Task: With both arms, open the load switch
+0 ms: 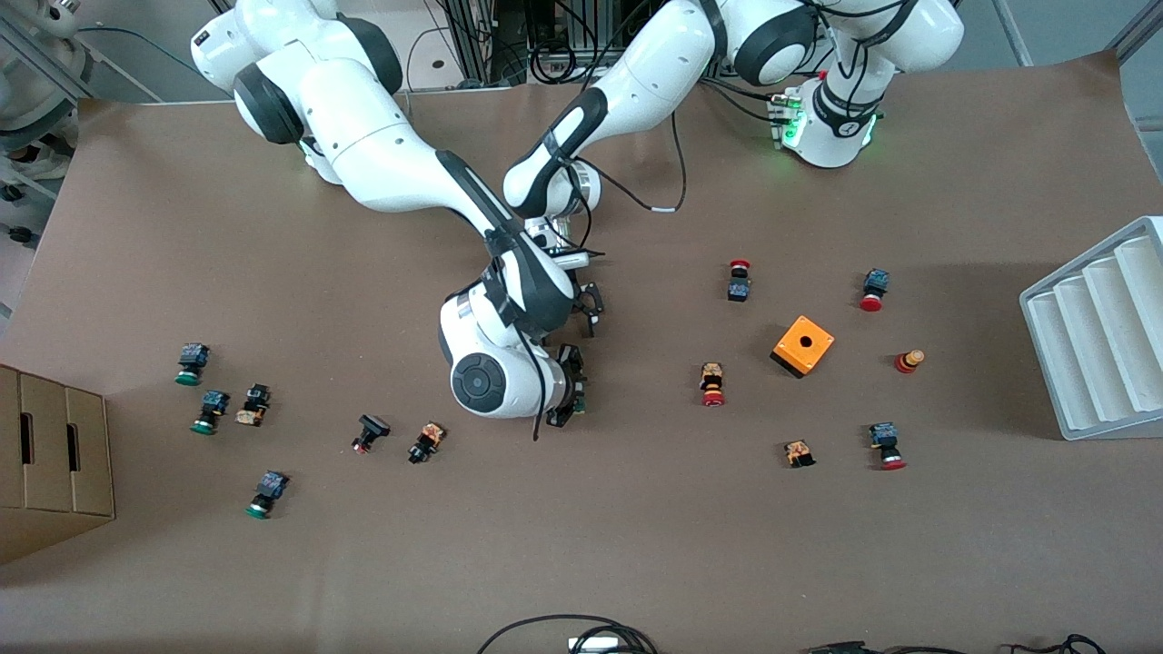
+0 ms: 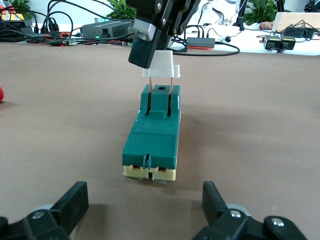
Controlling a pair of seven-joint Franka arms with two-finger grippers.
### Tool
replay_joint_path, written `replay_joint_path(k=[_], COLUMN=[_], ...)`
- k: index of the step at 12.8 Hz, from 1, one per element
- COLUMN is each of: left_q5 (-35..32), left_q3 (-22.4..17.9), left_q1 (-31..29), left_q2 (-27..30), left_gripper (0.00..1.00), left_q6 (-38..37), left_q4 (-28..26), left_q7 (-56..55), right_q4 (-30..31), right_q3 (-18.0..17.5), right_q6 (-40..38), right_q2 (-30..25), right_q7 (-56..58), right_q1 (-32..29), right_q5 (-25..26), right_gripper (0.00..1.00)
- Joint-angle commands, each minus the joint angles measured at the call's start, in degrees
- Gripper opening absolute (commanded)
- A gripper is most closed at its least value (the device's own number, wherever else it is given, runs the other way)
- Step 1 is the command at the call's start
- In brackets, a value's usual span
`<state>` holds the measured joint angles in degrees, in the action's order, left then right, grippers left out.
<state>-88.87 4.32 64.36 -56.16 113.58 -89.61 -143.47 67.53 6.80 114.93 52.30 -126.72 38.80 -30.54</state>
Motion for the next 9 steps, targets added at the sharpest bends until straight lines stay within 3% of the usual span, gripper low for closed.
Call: replay_joint_path(k=[1,9], left_q5=[1.0,1.0], left_q3=[1.1,1.1], left_q1=[-0.2,-0.2], left_q2=[-5.5,-5.5], left_gripper=[1.0,1.0], left_q6=[4.5,4.5], left_q4=[1.4,1.5], left_q7=[-2.0,-1.9], right_q4=[4.9,8.2], right_q3=[-0.7,-2.1], right_q6=[-1.0,-1.3], right_q2=[-3.9,-5.8], right_q7=[0.9,1.7], right_q1=[0.6,0.4], right_q5=[0.0,2.3], right_gripper=[0.24,0.23])
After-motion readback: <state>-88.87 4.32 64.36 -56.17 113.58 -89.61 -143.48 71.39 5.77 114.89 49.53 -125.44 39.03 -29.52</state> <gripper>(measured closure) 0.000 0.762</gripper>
